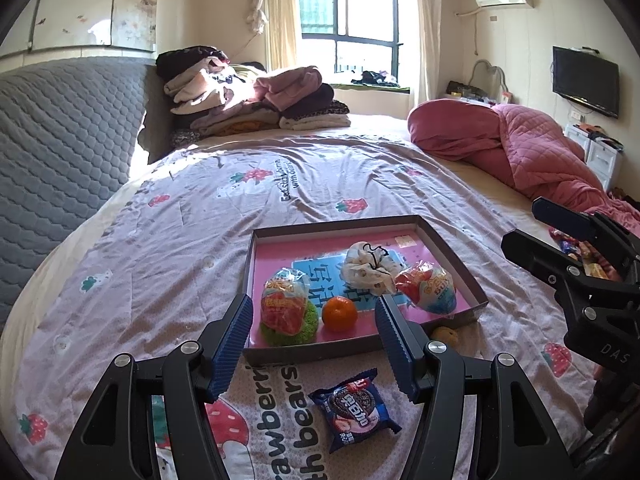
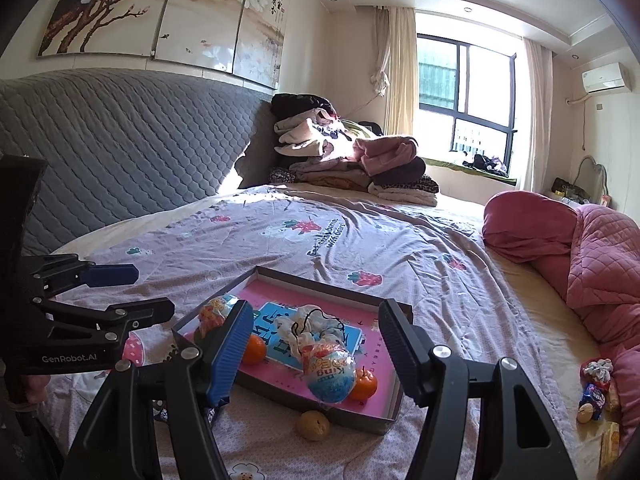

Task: Organize objects
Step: 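Lift both tools up and back away from the tray, then move left tool to the blue Oreo cookie pack while right tool approaches the walnut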

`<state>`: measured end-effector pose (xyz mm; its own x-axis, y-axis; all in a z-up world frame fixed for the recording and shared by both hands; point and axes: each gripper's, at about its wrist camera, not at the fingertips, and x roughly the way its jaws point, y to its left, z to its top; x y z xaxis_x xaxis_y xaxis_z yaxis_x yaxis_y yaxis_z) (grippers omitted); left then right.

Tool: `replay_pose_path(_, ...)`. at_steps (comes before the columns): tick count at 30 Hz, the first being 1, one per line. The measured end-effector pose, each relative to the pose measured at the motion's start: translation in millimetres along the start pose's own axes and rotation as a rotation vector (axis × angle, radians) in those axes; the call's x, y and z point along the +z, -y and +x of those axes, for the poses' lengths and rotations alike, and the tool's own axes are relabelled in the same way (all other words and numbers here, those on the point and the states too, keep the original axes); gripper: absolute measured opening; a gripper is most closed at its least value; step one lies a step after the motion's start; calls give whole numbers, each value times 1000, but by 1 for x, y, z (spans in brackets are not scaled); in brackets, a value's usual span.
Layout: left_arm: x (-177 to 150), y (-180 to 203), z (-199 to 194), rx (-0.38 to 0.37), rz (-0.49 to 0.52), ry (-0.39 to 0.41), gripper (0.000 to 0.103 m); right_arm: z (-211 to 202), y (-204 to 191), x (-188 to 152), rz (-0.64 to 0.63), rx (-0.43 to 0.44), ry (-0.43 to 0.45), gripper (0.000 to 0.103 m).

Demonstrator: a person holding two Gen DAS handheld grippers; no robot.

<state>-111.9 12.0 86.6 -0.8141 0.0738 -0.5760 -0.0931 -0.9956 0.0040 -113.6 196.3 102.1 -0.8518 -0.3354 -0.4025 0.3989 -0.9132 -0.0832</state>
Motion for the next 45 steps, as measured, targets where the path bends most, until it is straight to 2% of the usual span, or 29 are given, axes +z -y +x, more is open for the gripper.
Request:
replay_pose_path(14,-15,1,-3,4,6,-35,65,-6,-1,-13,18,14,-24,65)
replay_pose_path(35,-62,22,34,-30,5,-220,65,8,-1,-54,51,36,-148,65)
replay_pose_path(45,-71,28,43,-35,-7,-254,65,21,-1,-70,57,26,-206,65)
